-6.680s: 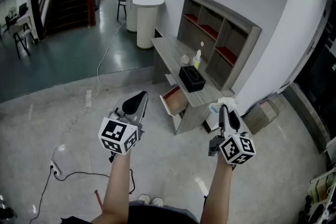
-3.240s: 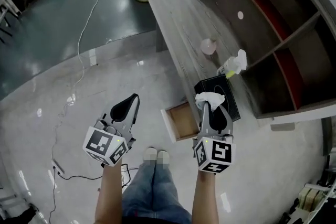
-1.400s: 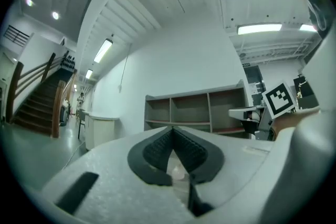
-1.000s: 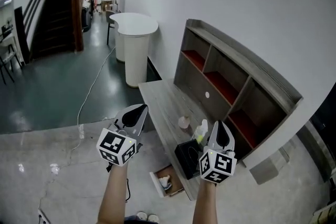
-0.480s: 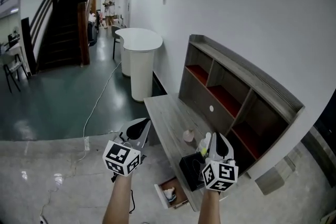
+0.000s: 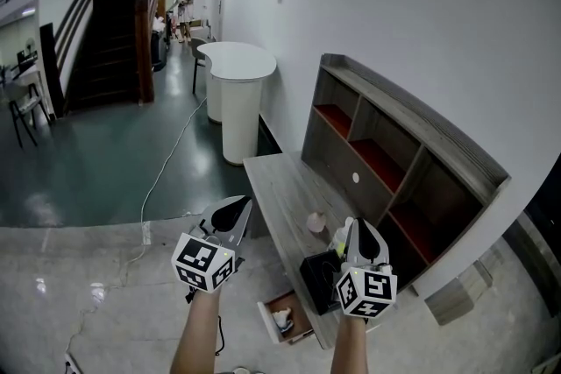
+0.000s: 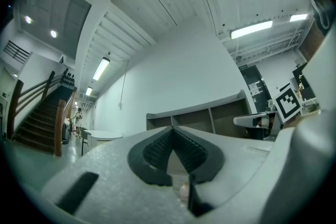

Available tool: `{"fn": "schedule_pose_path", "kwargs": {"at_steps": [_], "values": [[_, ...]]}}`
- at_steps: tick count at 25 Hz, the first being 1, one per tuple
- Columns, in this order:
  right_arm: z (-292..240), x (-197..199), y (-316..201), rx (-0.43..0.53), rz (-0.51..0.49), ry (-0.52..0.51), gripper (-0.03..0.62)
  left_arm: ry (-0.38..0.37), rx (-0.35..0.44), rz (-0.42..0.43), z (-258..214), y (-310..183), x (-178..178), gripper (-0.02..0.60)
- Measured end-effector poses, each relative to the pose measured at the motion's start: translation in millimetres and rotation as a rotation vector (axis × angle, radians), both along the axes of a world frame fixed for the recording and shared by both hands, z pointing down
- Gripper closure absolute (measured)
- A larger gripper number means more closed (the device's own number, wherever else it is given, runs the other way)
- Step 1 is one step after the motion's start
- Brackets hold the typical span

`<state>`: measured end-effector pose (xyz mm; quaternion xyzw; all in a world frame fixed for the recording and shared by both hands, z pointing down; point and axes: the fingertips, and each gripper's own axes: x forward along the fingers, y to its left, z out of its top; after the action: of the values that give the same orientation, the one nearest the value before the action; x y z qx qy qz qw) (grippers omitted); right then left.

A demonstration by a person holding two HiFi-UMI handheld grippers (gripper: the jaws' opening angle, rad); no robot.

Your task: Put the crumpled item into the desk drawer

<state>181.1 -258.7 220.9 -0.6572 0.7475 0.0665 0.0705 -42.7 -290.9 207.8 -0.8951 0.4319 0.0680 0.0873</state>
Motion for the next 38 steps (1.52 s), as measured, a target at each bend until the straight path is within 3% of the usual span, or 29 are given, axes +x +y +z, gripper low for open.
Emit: {"fn": "schedule_pose_path", "kwargs": {"at_steps": [23, 38], "values": [[16.8, 2.2, 0.1, -0.034, -0.011, -0.011, 0.585, -0.012, -0.024, -0.005, 13.2, 1.8, 1.3, 0.581], [51.6, 18.7, -13.0, -0.087, 0.008, -0.020, 0.586, -0.018, -0.111, 0.036, 64.2, -25.9, 21.1, 0.581]]}}
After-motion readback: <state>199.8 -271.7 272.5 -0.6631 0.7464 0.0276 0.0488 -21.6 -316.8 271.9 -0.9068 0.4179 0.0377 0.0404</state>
